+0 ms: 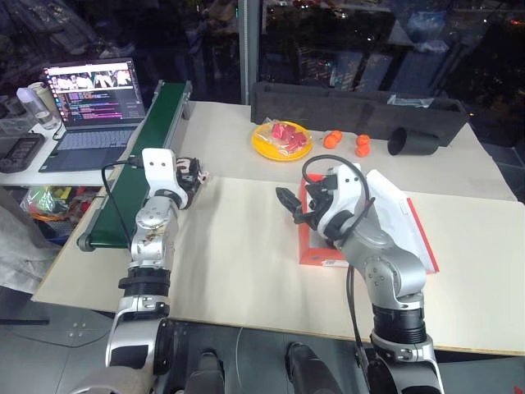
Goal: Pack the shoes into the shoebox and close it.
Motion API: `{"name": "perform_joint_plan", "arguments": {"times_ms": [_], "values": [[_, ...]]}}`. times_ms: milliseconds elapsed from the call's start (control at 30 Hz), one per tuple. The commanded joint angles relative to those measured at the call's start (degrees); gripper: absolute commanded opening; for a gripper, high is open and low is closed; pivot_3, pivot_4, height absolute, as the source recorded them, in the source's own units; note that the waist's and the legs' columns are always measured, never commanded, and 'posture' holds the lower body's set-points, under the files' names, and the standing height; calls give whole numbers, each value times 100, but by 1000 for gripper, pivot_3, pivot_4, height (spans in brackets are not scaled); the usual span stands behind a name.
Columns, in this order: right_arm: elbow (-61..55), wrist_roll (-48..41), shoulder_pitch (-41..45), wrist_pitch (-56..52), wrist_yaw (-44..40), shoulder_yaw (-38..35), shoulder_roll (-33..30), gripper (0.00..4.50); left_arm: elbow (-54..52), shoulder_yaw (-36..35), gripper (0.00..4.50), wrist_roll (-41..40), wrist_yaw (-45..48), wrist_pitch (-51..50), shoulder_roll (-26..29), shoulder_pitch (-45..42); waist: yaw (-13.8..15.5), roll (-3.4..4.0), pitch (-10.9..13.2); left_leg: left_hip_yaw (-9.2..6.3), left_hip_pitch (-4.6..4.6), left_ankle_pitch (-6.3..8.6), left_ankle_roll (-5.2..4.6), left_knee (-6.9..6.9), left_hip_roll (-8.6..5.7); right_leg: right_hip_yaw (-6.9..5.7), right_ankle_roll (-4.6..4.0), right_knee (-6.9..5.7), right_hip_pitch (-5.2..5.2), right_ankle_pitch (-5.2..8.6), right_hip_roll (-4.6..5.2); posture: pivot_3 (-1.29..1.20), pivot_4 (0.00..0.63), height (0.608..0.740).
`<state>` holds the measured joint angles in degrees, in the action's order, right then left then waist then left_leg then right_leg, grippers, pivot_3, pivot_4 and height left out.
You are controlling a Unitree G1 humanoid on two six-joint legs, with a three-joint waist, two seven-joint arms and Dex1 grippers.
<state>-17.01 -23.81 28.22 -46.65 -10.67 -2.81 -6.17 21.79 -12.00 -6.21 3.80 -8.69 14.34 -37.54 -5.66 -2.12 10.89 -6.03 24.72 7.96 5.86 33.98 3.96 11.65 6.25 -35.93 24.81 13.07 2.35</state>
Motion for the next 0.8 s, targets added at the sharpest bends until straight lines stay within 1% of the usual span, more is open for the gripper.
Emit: {"name": "perform_joint_plan", "arguments": {"times_ms": [33, 233, 433, 667, 800], "values": [[-199, -100, 42, 43, -7, -46, 17, 4500, -86, -89, 3790, -95, -187, -511, -109, 262, -5, 0, 0, 0, -1, 0, 0, 0, 0, 0, 0, -1, 0, 0, 0, 0, 150, 740], [-200, -108, 33, 27, -29, -49, 0, 4500, -53, -157, 3790, -279, -191, -819, -290, 510, 4, 0, 0, 0, 1, -1, 2, 0, 0, 0, 0, -1, 3, 0, 0, 0, 150, 740], [-202, -103, 34, 26, -32, -46, -2, 4500, 85, -131, 3790, -252, -225, -683, -336, 584, 3, 0, 0, 0, 0, -2, 3, 0, 0, 0, 0, -1, 3, 0, 0, 0, 150, 740], [-188, -90, 34, 44, -35, -70, -28, 4500, 913, -251, 3790, -239, -373, -315, -312, 154, 3, 0, 0, 0, 0, -3, 4, 0, 0, 0, 0, -1, 4, 0, 0, 0, 150, 740], [-179, -80, 34, 54, -31, -70, -29, 4500, 1422, -363, 3790, -288, -522, 84, -360, -207, 11, 0, 0, 0, 1, -5, 7, 0, 0, -1, 1, 0, 4, -1, 0, 0, 150, 740]]}}
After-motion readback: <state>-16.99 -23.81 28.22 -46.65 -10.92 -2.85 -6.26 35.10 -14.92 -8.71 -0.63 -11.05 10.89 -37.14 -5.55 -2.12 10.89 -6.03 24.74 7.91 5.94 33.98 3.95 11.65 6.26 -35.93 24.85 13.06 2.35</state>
